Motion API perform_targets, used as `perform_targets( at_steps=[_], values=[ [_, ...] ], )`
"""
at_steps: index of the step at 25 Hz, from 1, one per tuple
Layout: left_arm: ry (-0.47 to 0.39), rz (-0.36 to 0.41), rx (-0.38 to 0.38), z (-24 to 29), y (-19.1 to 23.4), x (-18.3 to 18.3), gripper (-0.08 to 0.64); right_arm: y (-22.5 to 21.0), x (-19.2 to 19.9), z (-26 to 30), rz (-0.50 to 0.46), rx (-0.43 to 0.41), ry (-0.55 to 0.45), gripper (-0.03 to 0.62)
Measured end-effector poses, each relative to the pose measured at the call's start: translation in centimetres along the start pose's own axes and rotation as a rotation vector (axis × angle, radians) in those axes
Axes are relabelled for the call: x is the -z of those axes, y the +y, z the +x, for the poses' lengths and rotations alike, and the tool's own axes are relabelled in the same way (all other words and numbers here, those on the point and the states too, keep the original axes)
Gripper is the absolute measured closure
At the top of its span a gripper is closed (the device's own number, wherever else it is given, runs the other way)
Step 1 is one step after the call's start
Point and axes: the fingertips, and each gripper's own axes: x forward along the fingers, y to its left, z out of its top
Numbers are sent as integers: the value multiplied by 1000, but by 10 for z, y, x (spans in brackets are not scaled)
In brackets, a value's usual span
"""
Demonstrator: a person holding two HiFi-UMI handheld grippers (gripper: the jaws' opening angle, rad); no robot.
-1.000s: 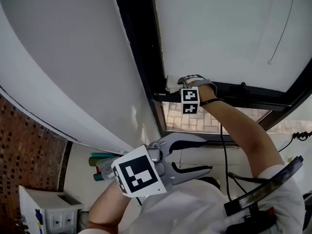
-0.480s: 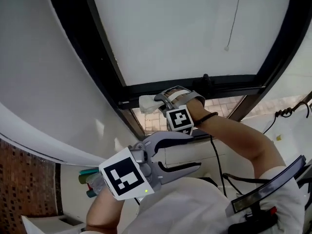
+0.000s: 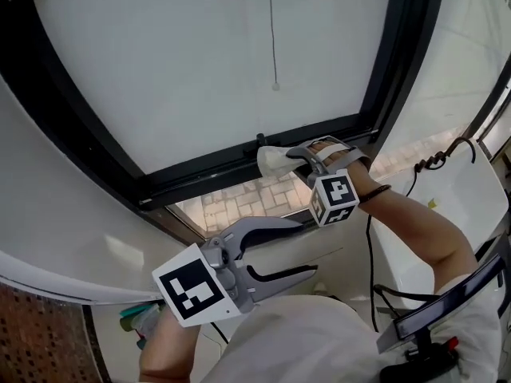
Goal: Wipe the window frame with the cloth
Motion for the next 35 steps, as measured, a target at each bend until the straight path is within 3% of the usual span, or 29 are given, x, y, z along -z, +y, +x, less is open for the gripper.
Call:
perform_targets(
  at_steps=[8, 14, 23, 28, 32, 35],
  values=[
    [31, -22, 23, 64, 7, -7, 318, -18, 178, -4, 51, 40, 161, 522],
    [49, -43, -26, 98, 21, -9, 318, -13, 251, 19, 79, 14, 174, 522],
    [60, -102, -105, 138, 39, -2, 318, 8, 288, 58, 44, -52, 159, 522],
    [88, -149, -132, 154, 44, 6, 318, 23, 277, 48, 75, -68, 90, 522],
    [100, -179, -174, 158, 52, 14, 318, 42, 267, 31, 155, -77, 44, 520],
    [110, -217, -215, 157, 54, 22, 318, 57, 258, 10, 279, -70, 9, 520]
  ],
)
